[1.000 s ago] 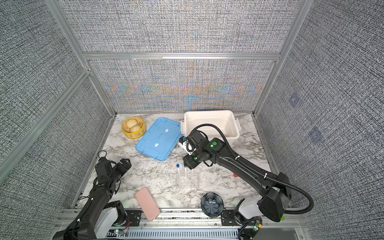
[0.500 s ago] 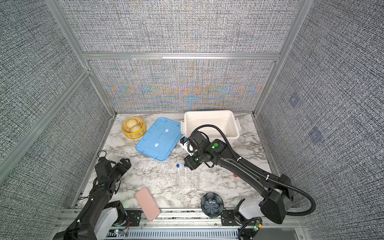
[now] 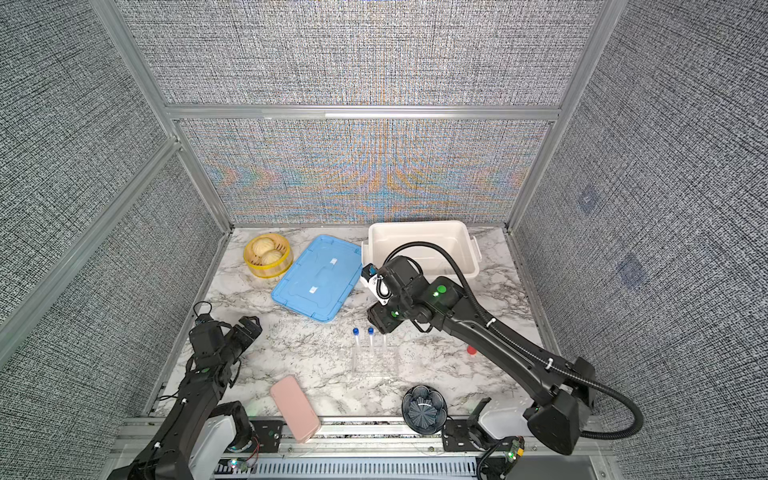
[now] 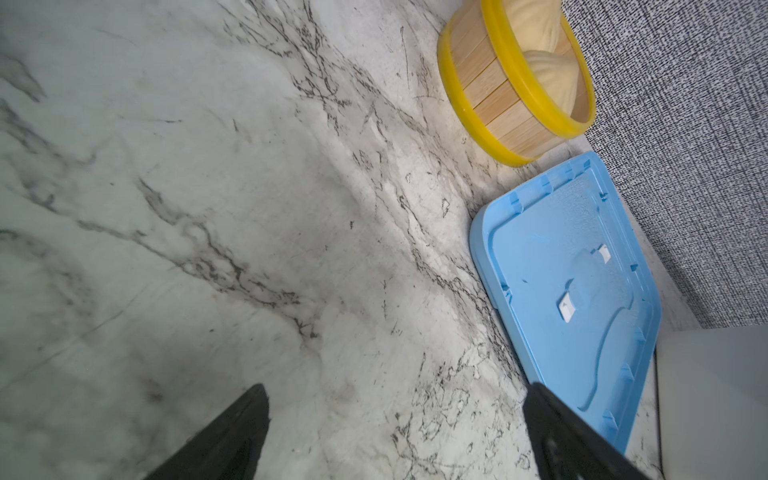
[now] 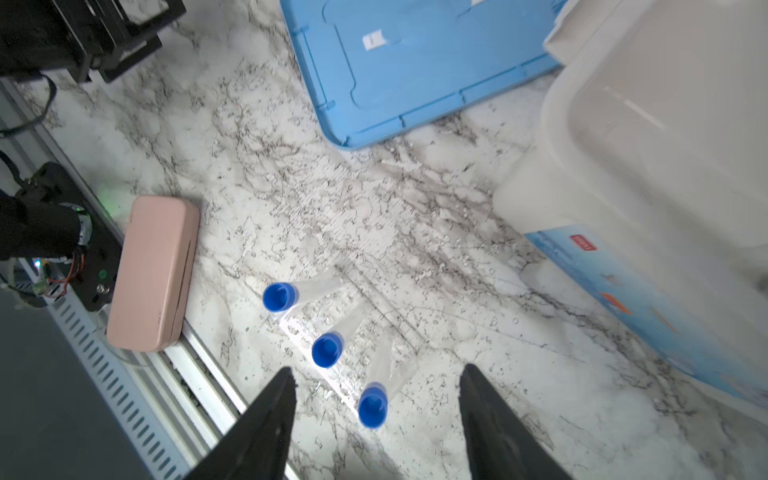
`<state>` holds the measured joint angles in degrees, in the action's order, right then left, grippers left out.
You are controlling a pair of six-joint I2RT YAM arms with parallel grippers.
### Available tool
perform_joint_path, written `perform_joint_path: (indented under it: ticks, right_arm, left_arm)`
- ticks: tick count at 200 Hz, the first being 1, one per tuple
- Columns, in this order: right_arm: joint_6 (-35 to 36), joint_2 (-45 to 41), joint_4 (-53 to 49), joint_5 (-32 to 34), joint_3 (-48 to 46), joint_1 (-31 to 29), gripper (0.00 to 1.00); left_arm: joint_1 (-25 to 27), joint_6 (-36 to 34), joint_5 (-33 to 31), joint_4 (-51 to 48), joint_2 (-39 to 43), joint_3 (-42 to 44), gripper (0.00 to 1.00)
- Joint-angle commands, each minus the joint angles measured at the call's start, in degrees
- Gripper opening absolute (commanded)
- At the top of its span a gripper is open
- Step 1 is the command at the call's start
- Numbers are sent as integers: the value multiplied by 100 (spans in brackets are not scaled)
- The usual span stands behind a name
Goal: Organize the chemistry lab equipment
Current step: 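Move the open right gripper over the white bin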
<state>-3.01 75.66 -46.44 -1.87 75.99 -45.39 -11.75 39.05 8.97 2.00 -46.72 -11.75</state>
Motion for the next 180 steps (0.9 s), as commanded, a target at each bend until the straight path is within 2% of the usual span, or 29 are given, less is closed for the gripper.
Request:
perform_joint_path:
  ticks: [1, 28, 53, 75, 97, 152, 180]
  right_arm:
    - [-138, -221, 842, 611, -196, 116, 70]
    - [-376, -20, 1721, 542, -100, 401, 86]
    - [-528, 729, 1401, 455, 784, 690, 99]
    - [-615, 1142, 1232, 192, 1182, 889, 99]
    - [-590, 1167, 1105, 152, 1266, 1051, 99]
    - [-599, 521, 1364, 212, 503, 1514, 99]
    - [-941, 241, 1697, 487, 44, 1741, 99]
  left_arm:
    - [-1, -25, -59, 42, 56, 23, 97]
    - [-3, 0, 38, 202, 34, 76, 96]
    - [-3, -7, 95, 196, -62, 33, 96]
    - [2, -3, 105, 233, -101, 37, 96]
    - [6, -19, 111, 215, -97, 24, 96]
    - [6, -18, 139, 224, -151, -6, 96]
    - [40, -99, 512, 357, -307, -86, 96]
